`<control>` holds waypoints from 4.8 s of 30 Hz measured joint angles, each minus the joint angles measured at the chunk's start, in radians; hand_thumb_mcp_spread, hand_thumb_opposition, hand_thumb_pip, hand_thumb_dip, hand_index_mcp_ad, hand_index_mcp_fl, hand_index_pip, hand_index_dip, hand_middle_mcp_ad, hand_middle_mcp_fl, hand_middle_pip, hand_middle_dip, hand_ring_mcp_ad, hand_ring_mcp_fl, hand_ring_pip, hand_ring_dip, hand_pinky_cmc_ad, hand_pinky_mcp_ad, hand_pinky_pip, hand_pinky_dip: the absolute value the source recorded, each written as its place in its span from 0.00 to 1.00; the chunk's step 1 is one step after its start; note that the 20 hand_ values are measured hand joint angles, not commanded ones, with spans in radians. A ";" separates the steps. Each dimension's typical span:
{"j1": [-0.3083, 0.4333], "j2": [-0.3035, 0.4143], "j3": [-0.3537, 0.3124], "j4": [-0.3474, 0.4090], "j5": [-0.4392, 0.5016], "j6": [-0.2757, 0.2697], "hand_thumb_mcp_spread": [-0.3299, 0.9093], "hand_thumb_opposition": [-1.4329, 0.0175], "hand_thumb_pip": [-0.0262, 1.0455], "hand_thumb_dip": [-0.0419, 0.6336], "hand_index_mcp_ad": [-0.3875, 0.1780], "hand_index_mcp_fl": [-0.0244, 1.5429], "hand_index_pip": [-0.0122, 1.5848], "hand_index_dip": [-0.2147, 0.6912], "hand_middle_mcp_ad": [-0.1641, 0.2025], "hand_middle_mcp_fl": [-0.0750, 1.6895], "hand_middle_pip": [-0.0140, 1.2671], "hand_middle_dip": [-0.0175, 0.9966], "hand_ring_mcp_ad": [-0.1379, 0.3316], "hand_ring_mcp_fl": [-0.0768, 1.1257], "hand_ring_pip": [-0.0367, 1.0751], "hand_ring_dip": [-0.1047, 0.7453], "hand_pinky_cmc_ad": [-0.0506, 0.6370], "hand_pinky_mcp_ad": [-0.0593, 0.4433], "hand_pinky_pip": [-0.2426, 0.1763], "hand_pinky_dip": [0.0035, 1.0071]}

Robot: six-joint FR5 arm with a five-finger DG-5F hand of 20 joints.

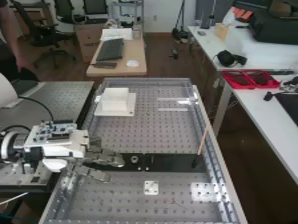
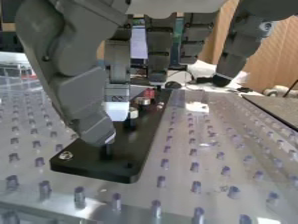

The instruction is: Grab the smaller nut and place it in the white container

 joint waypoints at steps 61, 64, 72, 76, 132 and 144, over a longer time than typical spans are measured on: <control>-0.019 -0.036 -0.011 0.098 -0.041 0.094 0.65 0.38 0.63 0.44 0.39 0.11 0.98 0.44 0.60 0.05 0.11 0.20 0.51 0.07 0.13 0.22 0.53 0.57 0.46 0.18; -0.018 -0.034 -0.007 0.085 -0.041 0.078 0.65 0.38 0.63 0.44 0.39 0.11 0.98 0.44 0.60 0.05 0.11 0.20 0.51 0.07 0.12 0.22 0.53 0.58 0.46 0.18; -0.012 -0.031 -0.002 0.066 -0.041 0.052 0.65 0.38 0.68 0.44 0.39 0.08 0.98 0.44 0.61 0.05 0.11 0.20 0.51 0.07 0.13 0.22 0.53 0.57 0.46 0.18; -0.010 -0.031 -0.003 0.066 -0.040 0.053 0.65 0.38 0.68 0.44 0.39 0.08 0.98 0.44 0.61 0.05 0.11 0.20 0.51 0.07 0.13 0.22 0.53 0.58 0.46 0.18; -0.007 -0.043 0.002 0.043 -0.019 0.031 0.63 0.39 0.67 0.44 0.39 0.09 0.98 0.42 0.60 0.05 0.11 0.20 0.51 0.07 0.11 0.22 0.53 0.58 0.47 0.18; -0.002 -0.046 0.011 0.034 -0.018 0.020 0.63 0.39 0.65 0.43 0.39 0.10 0.98 0.42 0.60 0.05 0.11 0.20 0.51 0.07 0.11 0.22 0.53 0.58 0.47 0.18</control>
